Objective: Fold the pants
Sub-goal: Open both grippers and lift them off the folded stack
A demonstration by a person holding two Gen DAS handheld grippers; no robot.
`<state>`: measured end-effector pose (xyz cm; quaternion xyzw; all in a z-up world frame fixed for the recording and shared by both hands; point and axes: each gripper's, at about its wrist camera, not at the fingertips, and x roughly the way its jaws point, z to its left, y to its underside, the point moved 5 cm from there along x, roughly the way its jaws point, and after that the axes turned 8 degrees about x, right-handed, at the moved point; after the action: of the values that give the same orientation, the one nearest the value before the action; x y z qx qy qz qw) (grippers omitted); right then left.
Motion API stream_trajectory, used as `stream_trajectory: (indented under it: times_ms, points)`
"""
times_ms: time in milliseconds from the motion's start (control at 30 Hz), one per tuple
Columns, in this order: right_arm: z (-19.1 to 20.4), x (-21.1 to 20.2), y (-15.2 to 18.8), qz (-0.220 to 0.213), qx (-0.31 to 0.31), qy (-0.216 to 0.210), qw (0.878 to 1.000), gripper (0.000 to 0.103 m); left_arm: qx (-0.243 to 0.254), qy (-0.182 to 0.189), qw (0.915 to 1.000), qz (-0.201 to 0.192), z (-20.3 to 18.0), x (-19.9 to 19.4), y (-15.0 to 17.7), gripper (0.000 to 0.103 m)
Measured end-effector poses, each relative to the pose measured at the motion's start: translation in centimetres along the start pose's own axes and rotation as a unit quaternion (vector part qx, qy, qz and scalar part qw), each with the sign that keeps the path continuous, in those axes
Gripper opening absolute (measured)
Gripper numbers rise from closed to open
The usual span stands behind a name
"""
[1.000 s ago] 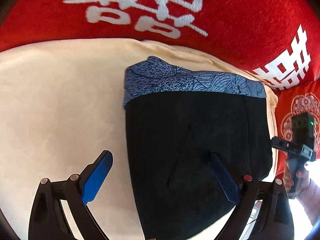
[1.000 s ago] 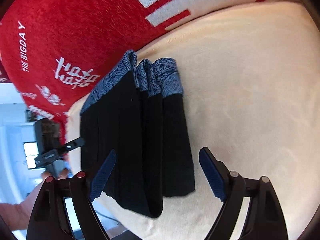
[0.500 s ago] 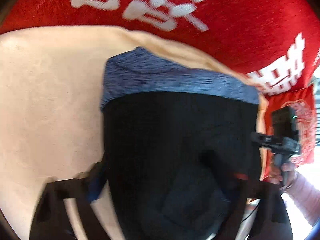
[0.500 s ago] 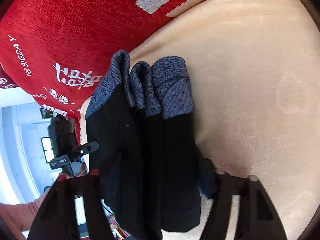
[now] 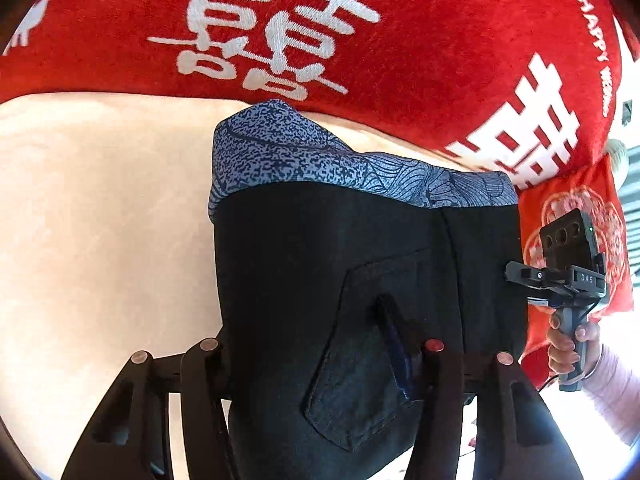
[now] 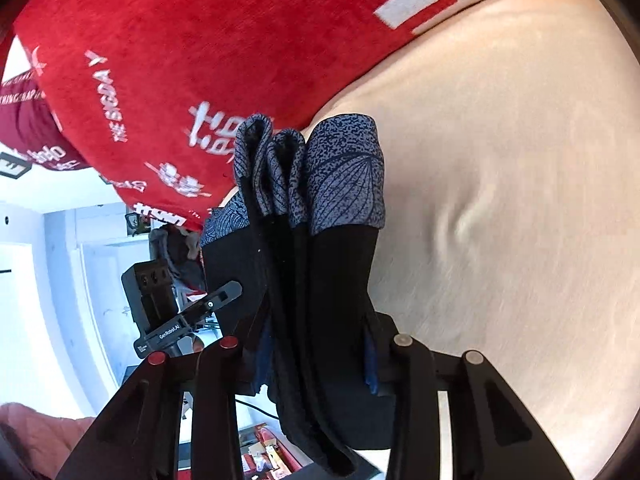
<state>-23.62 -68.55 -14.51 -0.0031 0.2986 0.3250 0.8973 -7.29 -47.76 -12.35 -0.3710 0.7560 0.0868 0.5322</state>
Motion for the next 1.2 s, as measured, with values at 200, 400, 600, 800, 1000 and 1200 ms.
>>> stream_trajectory:
  times_ms: [200, 400, 600, 800, 1000, 1200]
  points:
    - [-0.3, 1.3, 5.5, -0.011, 0.018, -0.003, 1.0, 0.04, 0.015, -0.006, 0.9996, 0.021, 1.6, -2.1, 4.4, 0.058]
    - [-4.2, 4.0, 8.9, -0.012, 0.02, 0.067, 0.997, 0.046, 0.019, -0.06, 0.9969, 0.046, 5.1, 1.1, 8.0, 0.092]
    - [-5.4, 4.3, 8.6, -0.052, 0.03, 0.097, 0.993, 0.065, 0.011, -0.079, 0.9964, 0.028, 5.5, 1.5, 8.1, 0.103]
    - [-3.7, 2.4, 10.8, -0.09, 0.035, 0.166, 0.981, 0.081, 0.04, -0.141, 0.9886, 0.036, 4.1, 0.1, 8.8, 0.103]
    - [-1.2, 0.7, 14.1, -0.125, 0.022, 0.261, 0.957, 0.088, 0.07, -0.173, 0.9817, 0.041, 1.2, -2.9, 11.1, 0.103]
    - [1.7, 0.4, 17.8, -0.131, -0.01, 0.344, 0.93, 0.093, 0.095, -0.226, 0.9688, 0.037, -1.9, -6.5, 13.1, 0.103]
